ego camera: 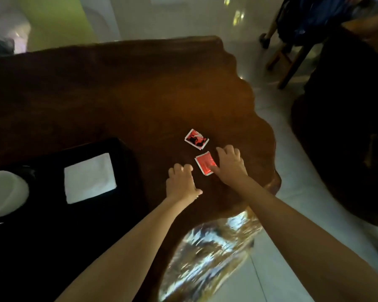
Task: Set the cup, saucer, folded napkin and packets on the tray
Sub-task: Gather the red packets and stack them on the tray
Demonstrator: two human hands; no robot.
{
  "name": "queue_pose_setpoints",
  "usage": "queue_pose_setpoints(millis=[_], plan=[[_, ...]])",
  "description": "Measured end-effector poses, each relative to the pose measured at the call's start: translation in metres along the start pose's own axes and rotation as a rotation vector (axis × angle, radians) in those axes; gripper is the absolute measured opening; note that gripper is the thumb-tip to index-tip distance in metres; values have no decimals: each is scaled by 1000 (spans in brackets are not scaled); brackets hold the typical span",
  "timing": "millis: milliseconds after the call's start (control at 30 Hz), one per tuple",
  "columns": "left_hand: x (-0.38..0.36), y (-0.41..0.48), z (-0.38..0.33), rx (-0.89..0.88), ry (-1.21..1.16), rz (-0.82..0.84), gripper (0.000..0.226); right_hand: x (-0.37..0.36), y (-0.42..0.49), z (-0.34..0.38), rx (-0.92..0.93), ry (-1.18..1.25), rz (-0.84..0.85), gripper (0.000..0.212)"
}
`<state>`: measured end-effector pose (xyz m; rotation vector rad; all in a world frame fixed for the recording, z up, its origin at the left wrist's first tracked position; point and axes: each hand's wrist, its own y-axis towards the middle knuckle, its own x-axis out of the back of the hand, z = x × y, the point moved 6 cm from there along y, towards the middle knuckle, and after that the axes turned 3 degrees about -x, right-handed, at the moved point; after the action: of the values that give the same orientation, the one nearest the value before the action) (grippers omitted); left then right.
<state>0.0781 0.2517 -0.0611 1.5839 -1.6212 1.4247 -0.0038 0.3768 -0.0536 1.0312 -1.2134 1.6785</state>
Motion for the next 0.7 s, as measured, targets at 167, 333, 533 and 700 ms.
queue_pose_setpoints(millis=[167,333,533,700], plan=[[6,3,13,27,144,-58,67,-8,21,11,34,205,91,53],[2,5,22,-16,50,-30,58,-12,30,13,46,271,159,30],[22,3,47,124,-526,0,33,17,47,17,106,469,60,29],[33,-10,59,225,-884,21,22,25,77,41,131,438,10,27]])
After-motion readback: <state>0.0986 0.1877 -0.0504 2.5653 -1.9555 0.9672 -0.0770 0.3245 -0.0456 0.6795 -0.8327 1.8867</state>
